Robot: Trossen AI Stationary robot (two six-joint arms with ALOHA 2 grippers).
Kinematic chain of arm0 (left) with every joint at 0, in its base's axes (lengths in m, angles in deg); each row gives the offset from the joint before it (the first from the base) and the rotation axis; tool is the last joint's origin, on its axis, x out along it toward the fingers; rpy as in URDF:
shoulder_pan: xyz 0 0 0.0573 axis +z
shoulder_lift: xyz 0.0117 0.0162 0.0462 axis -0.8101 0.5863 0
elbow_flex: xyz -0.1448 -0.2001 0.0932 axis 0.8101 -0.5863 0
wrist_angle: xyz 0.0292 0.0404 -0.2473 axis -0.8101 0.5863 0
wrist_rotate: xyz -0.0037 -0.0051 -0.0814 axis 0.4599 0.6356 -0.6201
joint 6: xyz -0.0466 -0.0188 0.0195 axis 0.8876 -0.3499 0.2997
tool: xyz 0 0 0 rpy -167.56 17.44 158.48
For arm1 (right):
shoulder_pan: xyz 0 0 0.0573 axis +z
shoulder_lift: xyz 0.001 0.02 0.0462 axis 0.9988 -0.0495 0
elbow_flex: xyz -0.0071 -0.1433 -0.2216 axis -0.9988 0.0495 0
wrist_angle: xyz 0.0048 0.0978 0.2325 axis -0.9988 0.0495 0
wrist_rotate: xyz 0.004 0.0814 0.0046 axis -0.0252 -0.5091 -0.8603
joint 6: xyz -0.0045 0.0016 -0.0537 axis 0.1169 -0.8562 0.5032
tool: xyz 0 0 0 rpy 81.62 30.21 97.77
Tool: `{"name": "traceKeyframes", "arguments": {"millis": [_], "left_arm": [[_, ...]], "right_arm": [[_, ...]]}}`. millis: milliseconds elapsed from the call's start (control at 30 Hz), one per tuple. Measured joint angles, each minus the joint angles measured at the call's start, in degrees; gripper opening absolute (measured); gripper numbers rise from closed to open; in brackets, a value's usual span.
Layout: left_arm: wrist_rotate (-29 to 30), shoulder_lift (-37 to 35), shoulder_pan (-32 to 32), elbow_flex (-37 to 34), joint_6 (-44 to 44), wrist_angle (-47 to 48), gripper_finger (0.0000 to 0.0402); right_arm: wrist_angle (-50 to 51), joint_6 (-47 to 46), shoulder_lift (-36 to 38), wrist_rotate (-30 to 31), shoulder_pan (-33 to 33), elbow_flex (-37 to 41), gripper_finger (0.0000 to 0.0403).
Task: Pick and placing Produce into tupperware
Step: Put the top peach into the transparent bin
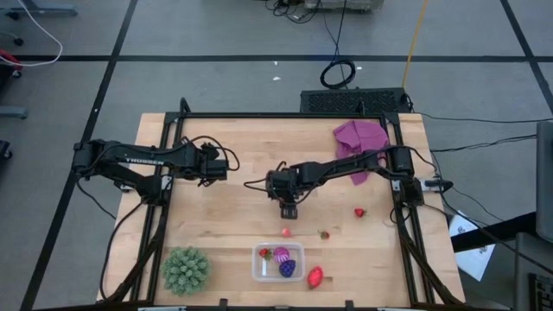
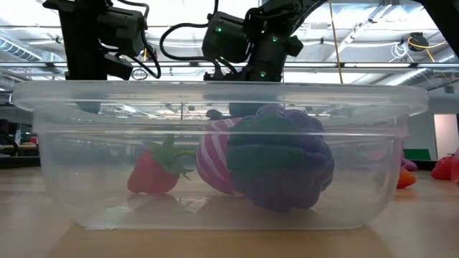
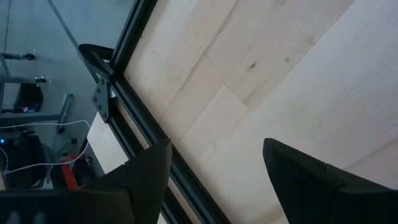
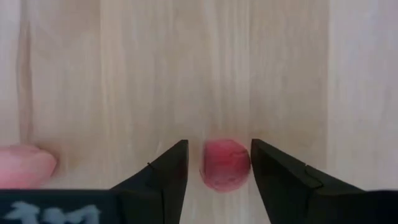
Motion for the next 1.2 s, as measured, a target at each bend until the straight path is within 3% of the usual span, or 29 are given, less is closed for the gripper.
{"name": "traceKeyframes", "arguments": {"millis": [567,1200], "left_arm": [[-0.02,0.00,0.00,0.00,-0.02,0.00,0.0262],[-0.52,0.01,0.00,0.00,0.00,-0.02,0.0260]], "right_arm": [[2.16,-0.44,0.01,0.17,-0.04,0.00,0.0193],[2.17,-0.85,0.02,0.17,-0.04,0.00,0.0103]]}}
